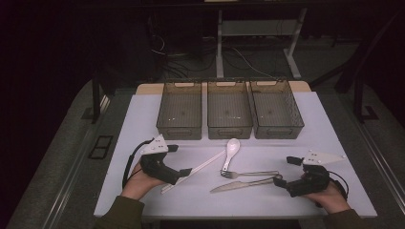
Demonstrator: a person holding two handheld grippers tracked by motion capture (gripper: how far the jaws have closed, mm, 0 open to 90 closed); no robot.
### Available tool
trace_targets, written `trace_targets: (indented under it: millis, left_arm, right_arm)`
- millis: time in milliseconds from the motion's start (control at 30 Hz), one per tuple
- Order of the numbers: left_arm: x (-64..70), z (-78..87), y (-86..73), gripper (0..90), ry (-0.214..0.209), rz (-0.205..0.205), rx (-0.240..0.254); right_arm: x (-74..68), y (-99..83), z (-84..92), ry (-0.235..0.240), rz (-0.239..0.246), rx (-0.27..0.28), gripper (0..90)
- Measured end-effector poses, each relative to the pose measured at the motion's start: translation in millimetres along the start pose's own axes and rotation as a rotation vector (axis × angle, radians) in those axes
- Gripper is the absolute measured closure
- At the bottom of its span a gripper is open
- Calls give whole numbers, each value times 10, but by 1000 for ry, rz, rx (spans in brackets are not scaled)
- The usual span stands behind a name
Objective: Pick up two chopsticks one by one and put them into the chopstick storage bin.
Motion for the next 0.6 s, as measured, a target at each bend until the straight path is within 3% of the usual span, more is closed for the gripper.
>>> trace_targets:
  millis: [600]
  left_arm:
    - [-46, -76, 117, 2, -2, -17, 2]
  right_arm:
    - [5, -5, -30, 1, 2, -10, 7]
Point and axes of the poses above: each handheld gripper's, and its own axes: z roughly backward along the jaws, y roughly out of its top, x roughly to its right, the point moved 5 cm from there along -z, roughly forward along the jaws, and after that the axes turned 5 degrees about -z, right-handed, at the moved point
